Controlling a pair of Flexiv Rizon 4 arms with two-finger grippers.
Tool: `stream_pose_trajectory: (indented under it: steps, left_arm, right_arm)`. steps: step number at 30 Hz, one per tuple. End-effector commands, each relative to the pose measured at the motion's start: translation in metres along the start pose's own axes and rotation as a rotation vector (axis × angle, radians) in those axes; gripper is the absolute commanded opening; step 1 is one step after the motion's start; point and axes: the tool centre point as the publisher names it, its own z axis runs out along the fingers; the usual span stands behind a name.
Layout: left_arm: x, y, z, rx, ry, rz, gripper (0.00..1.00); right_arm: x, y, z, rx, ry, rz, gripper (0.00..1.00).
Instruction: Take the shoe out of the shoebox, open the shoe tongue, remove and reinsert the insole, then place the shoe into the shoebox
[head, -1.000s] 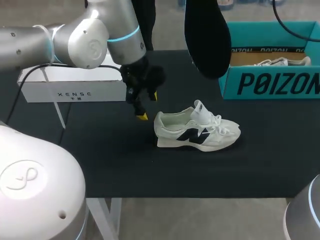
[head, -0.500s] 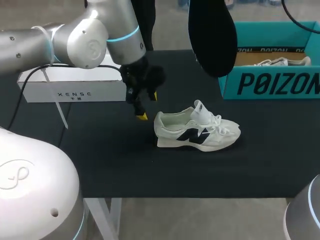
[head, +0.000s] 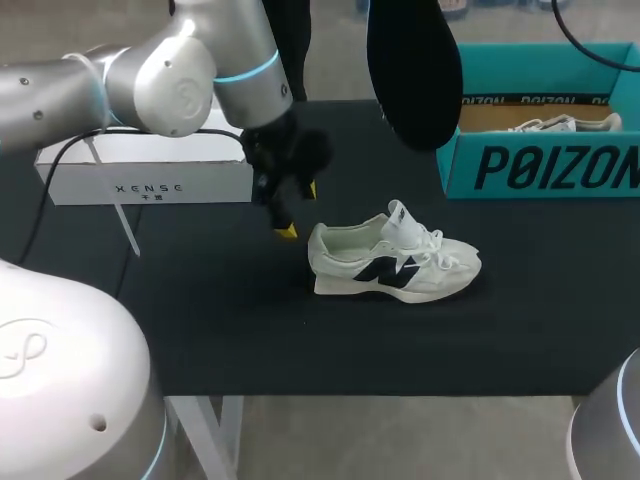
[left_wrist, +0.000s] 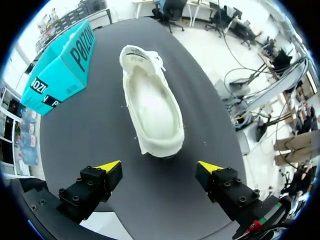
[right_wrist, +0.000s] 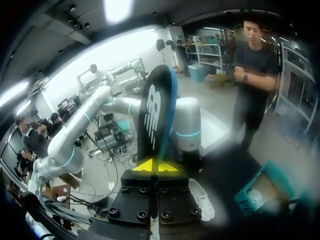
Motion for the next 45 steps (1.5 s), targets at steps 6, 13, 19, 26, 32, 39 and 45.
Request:
stream_pose_trajectory:
  steps: [6,13,19,26,32,39,45]
  left_arm:
    - [-0.029,-0.048,-0.005,-0.013,-0.029,0.027,1.00]
    - [-0.049,-0.075,0.018,-0.028,-0.045,0.019,1.00]
    - [-0.052,-0.075,0.048,-0.027,-0.043,-0.010,1.00]
    - [-0.050,-0.070,0.067,-0.034,-0.042,-0.043,1.00]
    - [-0.049,-0.069,0.078,-0.038,-0.046,-0.056,1.00]
    - [-0.051,-0.069,0.086,-0.053,-0.060,-0.063,0.00]
    - [-0.053,-0.068,0.091,-0.052,-0.043,-0.063,0.00]
  right_arm:
    - [-0.001,0.002,0.001,0.003,0.002,0.000,0.00]
    - [-0.001,0.002,0.001,0.003,0.002,0.000,0.00]
    - [-0.001,0.002,0.001,0.003,0.002,0.000,0.00]
    - [-0.001,0.002,0.001,0.003,0.002,0.000,0.00]
    - [-0.001,0.002,0.001,0.003,0.002,0.000,0.00]
    - [-0.001,0.002,0.001,0.003,0.002,0.000,0.00]
    - [-0.001,0.002,0.001,0.003,0.002,0.000,0.00]
